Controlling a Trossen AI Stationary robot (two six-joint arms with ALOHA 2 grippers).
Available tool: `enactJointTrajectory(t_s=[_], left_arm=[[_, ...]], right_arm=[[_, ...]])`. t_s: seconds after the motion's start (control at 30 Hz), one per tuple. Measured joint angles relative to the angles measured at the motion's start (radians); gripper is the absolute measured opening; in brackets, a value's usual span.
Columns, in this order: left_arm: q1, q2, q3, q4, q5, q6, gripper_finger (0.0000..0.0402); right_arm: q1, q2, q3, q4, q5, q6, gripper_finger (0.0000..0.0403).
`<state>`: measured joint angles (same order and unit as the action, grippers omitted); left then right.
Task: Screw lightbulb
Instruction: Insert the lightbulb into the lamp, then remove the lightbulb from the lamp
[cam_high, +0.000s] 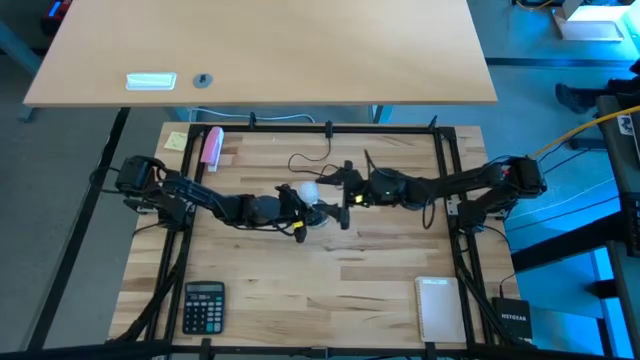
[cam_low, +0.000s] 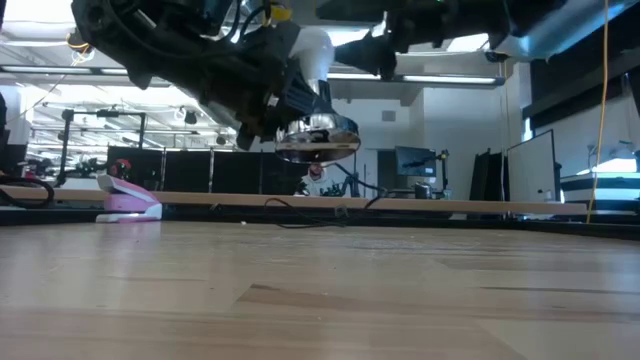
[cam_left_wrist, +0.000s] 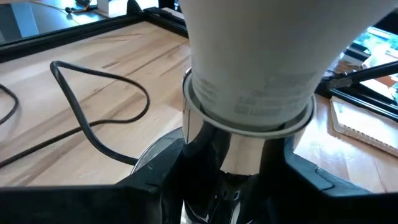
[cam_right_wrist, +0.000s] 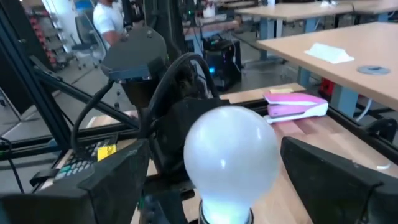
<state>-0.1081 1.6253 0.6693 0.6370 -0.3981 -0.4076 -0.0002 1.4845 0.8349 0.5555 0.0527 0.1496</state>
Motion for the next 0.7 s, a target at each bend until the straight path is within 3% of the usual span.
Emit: enactJointTrajectory(t_s=[0.4,0.5,0.63,0.7], left_arm=[[-0.008,0.000,0.000,0.004,0.001,-0.009,0.0171],[-0.009,0.000,0.000,0.004,0.002,-0.003,0.0172],[-0.013,0.000,0.000,0.002,0.000,0.005,0.0172],[-0.020,0.000,0.000,0.002,-0.003,0.017,0.0172]], right_arm=[[0.000,0.099,0.066,-0.032,-0.015,0.037,0.0357],[0.000,0.099,0.066,-0.027,-0.019,0.037,0.0326],[-0.001,0.098,0.066,-0.029,-0.026,0.034,0.0255],[-0.001,0.098,0.066,-0.030,-0.037,0.030,0.0243]])
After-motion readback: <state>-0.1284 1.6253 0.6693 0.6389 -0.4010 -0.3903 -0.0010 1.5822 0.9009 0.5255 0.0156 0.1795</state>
